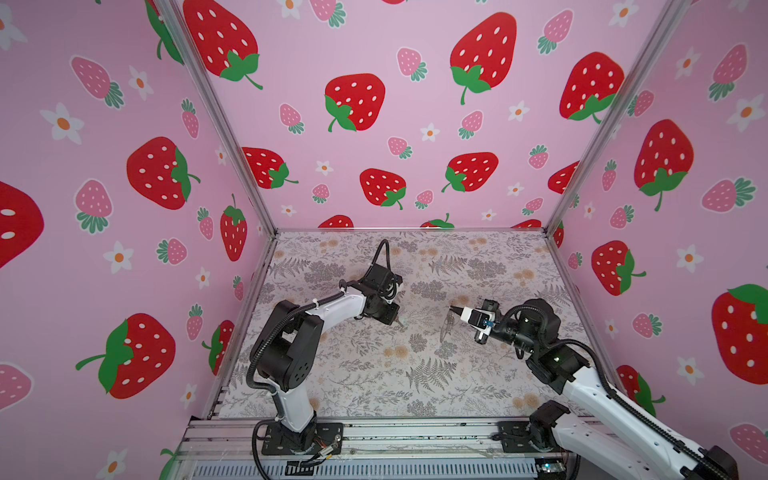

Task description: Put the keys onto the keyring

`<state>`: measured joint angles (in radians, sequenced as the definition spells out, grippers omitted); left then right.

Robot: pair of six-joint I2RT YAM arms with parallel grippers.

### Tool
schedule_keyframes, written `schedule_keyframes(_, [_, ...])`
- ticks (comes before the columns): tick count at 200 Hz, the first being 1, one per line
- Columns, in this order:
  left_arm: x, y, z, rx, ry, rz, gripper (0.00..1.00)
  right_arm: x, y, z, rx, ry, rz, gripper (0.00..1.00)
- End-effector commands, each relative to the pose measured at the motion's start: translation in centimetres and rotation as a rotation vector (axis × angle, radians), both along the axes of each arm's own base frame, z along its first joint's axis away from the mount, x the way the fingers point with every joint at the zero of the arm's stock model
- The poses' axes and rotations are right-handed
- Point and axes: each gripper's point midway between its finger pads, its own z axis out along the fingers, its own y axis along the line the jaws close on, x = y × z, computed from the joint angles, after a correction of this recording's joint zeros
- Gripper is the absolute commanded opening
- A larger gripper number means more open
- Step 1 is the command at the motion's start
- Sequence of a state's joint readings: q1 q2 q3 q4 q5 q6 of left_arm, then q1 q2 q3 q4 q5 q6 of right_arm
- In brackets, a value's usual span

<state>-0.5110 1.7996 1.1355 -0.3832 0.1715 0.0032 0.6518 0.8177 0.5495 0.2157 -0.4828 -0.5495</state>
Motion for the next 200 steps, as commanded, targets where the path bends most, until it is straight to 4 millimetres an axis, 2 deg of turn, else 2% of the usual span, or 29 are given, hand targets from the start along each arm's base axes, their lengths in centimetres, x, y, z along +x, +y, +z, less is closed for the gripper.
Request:
schedule_keyframes(1, [0.2,0.0,-0.3,0.021,-0.005,-0.002,0.27,-0.1,0.0,0.1,-0.001,-0.024,0.012,0.03])
schedule_keyframes(37, [0.1,-0.1,-0.7,0.022,0.005,-0.012,0.27,-0.1,0.1,0.1,-0.002,-0.021,0.014,0.03])
schedule_keyframes(122, [0.3,-0.4,-1.5,0.037,0.016,-0.029,0.17,-0.1,0.1,0.1,-0.001,-0.019,0.018,0.03])
schedule_keyframes(200, [0.4,-0.5,-1.9,0.048,0.019,-0.037,0.17,-0.1,0.1,0.1,-0.003,-0.020,0.018,0.03])
